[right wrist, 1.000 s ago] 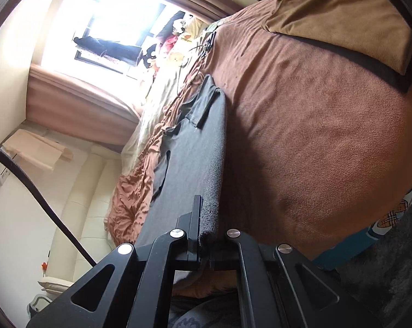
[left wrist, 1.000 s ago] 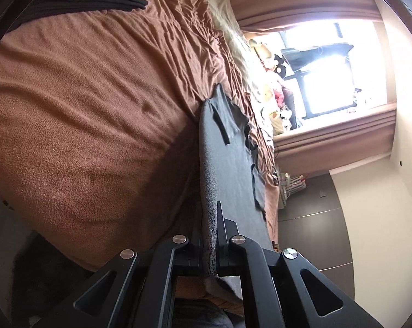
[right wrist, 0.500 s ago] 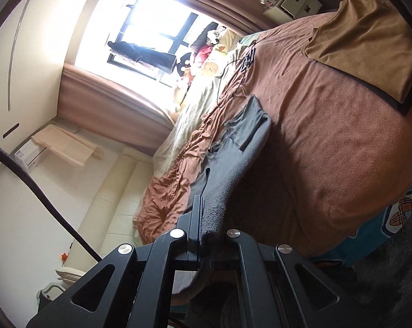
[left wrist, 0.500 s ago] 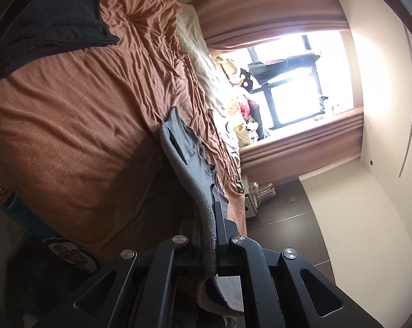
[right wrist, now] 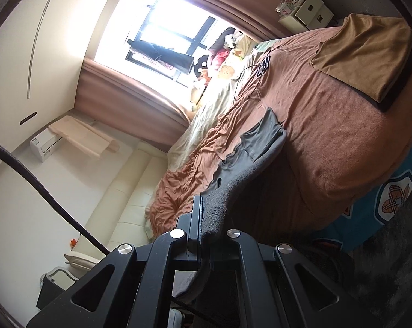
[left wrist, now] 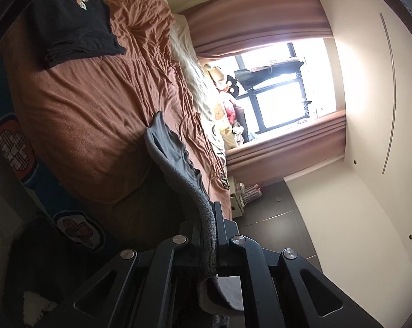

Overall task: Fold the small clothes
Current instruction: 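Lift the held hem and fold it up toward the collar with both tools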

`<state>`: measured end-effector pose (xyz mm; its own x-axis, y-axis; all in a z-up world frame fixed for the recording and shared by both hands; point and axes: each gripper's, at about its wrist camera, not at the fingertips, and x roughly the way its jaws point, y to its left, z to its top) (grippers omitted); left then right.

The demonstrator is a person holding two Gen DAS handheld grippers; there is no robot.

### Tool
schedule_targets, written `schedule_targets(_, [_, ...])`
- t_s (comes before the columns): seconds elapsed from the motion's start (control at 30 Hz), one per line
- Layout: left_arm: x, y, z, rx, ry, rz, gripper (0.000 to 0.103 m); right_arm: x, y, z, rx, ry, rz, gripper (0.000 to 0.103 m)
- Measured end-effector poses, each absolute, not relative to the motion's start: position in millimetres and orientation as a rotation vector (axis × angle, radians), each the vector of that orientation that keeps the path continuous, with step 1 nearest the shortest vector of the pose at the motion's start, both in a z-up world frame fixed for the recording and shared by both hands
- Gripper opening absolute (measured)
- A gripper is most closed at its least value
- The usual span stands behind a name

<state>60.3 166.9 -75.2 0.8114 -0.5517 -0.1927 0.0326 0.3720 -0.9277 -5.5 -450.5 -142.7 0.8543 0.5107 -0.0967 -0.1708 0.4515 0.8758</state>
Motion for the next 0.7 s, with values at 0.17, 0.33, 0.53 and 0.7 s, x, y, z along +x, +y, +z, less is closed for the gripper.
schedule_targets(0.17, [33,165,-80,-1.128,0.524,-0.404,0.004,-25,-451,-156,1.006,0.356,0.443,0.0])
schedule_targets(0.33, [10,164,-84,-1.131,0.535,-0.416,0.004,-36,-448,-165,0.993,0.362,0.446,0.0])
schedule_targets(0.53, [-8,176,-85,-1.158,0.502,-0.412,0.004,-41,-458,-167,1.011,0.342,0.447,0.0])
schedule_targets(0.7, [0,175,-82,-1.156,0.505,-0.413,0.004,-32,-468,-173,1.032,0.326,0.449,0.0])
